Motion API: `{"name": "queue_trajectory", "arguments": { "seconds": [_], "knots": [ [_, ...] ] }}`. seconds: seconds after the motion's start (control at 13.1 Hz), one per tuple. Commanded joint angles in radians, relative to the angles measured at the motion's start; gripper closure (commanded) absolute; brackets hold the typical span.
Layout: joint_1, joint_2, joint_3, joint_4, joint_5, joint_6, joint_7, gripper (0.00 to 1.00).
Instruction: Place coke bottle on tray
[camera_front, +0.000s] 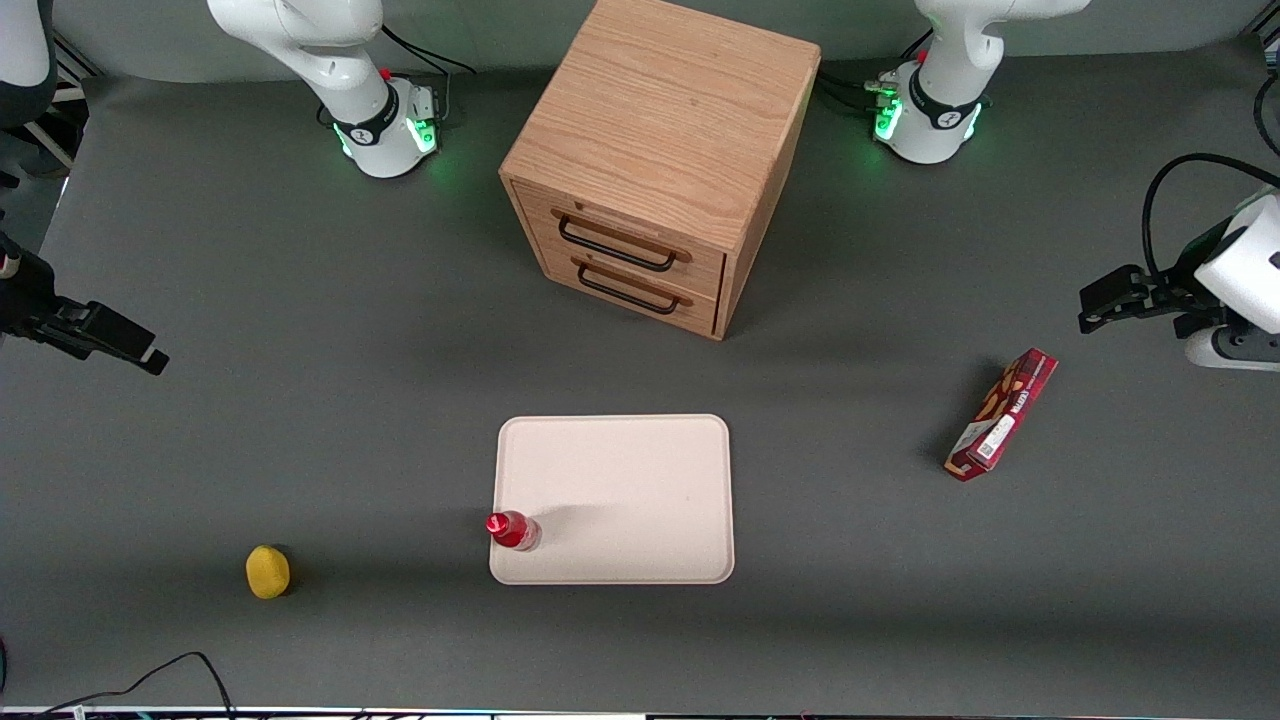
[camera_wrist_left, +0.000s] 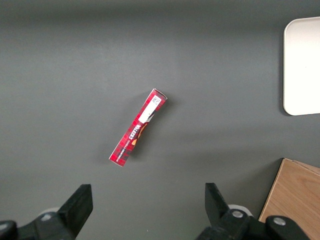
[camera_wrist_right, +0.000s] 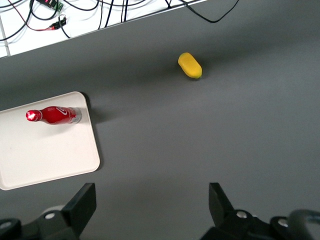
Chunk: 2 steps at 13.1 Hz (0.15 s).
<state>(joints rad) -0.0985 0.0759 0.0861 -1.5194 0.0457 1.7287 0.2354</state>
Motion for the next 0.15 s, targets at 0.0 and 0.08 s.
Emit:
{"name": "queue_trajectory", "arguments": {
  "seconds": [0.0, 0.08],
  "knots": [
    [-0.001, 0.004, 0.004, 0.013, -0.004, -0.018, -0.025, 0.0],
    [-0.001, 0.005, 0.004, 0.012, -0.003, -0.018, -0.028, 0.0]
  ]
}}
